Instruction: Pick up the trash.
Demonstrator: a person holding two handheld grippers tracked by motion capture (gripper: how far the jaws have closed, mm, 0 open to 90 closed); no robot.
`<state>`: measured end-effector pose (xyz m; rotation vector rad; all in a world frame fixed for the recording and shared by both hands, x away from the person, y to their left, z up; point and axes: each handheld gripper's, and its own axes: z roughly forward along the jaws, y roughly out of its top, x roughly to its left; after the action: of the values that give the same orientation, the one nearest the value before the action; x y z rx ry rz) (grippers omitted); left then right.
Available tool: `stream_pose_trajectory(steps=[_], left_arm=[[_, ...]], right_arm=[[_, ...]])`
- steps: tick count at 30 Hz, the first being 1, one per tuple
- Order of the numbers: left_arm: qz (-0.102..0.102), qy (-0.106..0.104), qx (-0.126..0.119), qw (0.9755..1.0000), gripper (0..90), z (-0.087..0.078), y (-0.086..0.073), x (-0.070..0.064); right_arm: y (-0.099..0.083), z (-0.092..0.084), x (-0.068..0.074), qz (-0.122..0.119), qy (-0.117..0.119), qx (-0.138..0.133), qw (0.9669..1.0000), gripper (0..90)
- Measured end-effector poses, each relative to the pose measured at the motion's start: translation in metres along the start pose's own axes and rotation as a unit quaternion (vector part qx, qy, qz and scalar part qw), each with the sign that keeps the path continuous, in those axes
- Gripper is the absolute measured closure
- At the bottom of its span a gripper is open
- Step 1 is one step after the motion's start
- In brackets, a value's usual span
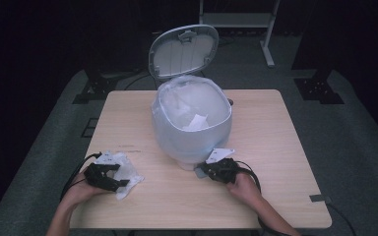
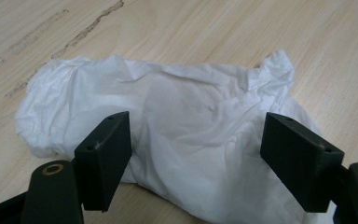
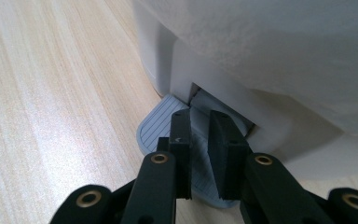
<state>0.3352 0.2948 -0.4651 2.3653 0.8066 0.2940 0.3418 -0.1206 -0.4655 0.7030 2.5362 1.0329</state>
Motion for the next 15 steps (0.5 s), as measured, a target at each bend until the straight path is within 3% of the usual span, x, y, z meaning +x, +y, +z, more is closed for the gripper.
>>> stream_pose_trajectory(steps=[4,7,15], left_arm=[[0.004,-0.003,-0.01,0.9999,29.7,-0.001,-0.002,-0.002],[0.009,-0.008,-0.019,0.9997,40.5,-0.003,-0.004,-0.005],[0.007,-0.017,-0.02,0.9996,56.9,-0.003,-0.002,-0.011]], right_arm=[[0.0,0.0,0.0,0.0,-0.001,0.0,1.0,78.8],[0.0,0.0,0.0,0.001,-0.001,-0.001,1.0,78.8],[0.0,0.0,0.0,0.0,0.0,-0.001,1.0,78.7]])
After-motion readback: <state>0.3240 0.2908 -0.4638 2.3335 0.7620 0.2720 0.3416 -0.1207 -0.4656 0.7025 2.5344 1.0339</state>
